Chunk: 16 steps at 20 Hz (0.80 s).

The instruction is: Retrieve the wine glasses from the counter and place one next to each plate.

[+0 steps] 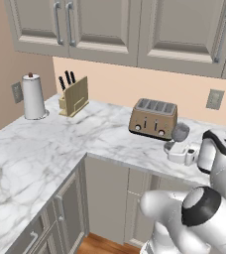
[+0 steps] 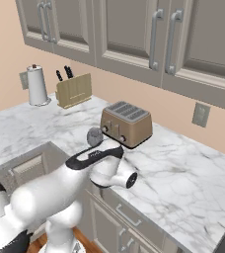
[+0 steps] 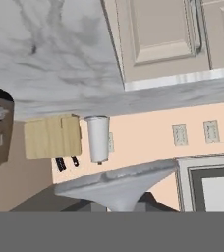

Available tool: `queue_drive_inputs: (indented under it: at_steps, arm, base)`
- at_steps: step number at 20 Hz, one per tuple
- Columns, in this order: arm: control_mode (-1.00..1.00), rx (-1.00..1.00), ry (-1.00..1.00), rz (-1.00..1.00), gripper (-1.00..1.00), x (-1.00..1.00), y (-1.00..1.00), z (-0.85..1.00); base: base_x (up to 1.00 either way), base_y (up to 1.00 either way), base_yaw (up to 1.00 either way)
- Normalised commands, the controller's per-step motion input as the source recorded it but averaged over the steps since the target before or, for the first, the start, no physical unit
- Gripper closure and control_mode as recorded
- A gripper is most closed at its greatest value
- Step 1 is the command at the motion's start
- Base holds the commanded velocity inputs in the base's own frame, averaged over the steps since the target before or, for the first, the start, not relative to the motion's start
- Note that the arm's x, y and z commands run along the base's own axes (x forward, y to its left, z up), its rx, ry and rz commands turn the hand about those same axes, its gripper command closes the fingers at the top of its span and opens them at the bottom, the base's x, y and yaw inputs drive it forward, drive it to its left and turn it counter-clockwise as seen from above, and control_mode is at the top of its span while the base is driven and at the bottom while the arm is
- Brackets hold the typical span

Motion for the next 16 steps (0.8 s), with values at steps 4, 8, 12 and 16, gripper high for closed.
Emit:
queue_drive_inputs:
  at_steps: [4,8,12,16]
  arm:
    - [-1.0,0.14,0.04,0.06,1.0,-0.33,0.57,0.45]
    - [-1.0,0.11,0.0,0.22,1.0,-0.42,0.31,0.23]
    - [1.0,0.0,0.0,0.0,1.0,0.0,0.0,0.0]
    - [1.0,0.0,0.0,0.0,1.0,0.0,0.0,0.0]
  base:
    - [0.0,0.0,0.0]
    - [0.0,0.0,0.0]
    - [-0.03,0.38,0.84]
    - [0.0,0.0,1.0]
